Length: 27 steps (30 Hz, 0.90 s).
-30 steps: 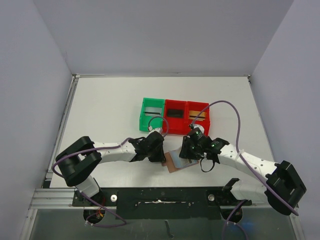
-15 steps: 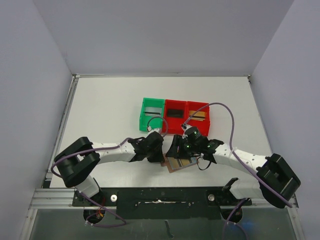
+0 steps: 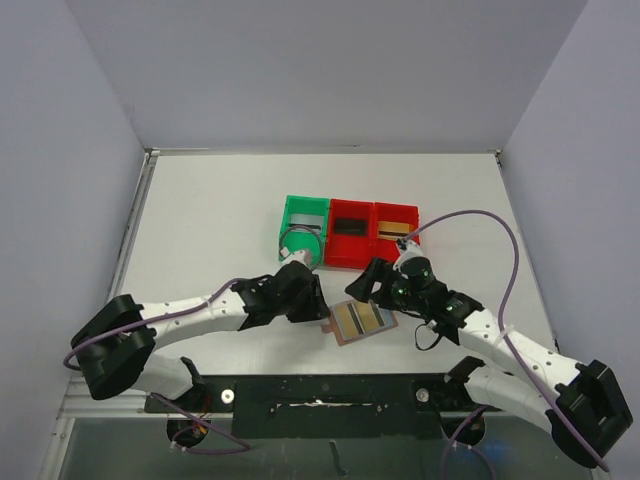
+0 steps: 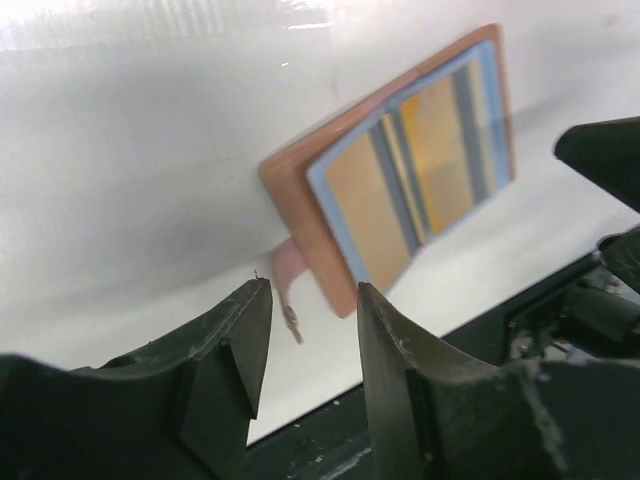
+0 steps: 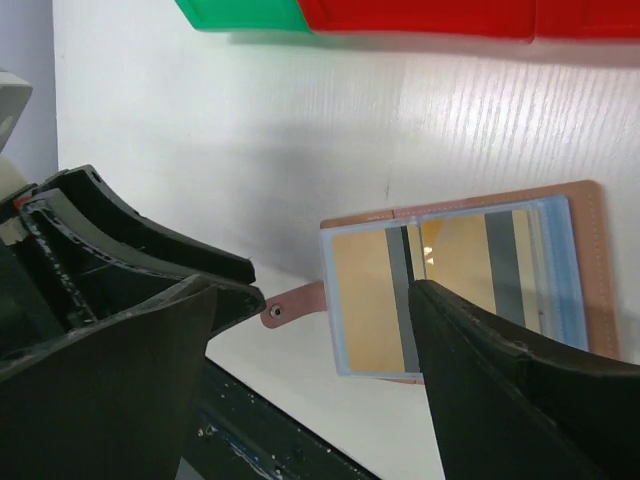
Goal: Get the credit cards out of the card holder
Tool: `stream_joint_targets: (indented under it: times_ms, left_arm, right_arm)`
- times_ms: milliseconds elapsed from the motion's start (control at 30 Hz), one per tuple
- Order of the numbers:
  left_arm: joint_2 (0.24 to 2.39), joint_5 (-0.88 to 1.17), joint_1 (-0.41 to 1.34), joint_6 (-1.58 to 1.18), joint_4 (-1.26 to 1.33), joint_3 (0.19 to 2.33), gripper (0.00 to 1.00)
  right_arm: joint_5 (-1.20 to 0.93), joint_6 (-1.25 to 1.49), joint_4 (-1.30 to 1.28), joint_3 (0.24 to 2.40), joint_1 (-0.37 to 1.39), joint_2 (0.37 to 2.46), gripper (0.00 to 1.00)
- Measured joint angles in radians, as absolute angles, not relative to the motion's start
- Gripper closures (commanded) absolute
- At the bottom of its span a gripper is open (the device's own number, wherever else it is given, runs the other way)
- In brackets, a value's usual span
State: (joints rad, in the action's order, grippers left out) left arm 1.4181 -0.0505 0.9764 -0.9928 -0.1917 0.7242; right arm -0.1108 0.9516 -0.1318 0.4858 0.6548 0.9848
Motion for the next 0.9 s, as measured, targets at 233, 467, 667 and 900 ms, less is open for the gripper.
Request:
stream_joint_targets:
  times_ms: [233,467,667,900]
  left_arm:
    - [1.32,-0.04,0.976,-1.011,-0.149,0.73,0.55]
    - [1.367,0.028,0.987,-1.029,-0.034,0.741,0.57]
    - [1.412,0.061,0.995,-1.042,0.029,0.741,0.58]
    - [1.462,0.038,1.04,-1.052,0.134,0.713,0.71]
  right_arm:
    - [-0.115,0.92,-0.129,0.454,0.591,0.901,0.27]
    - [-0.151,0.908,-0.136,0.436,0.57,0.959,0.44]
    - [-0.141,0.923,-0.152,0.435,0.57,0.957,0.52]
    - [-0.15,0.901,-0.12,0.381,0.57,0.956,0.59]
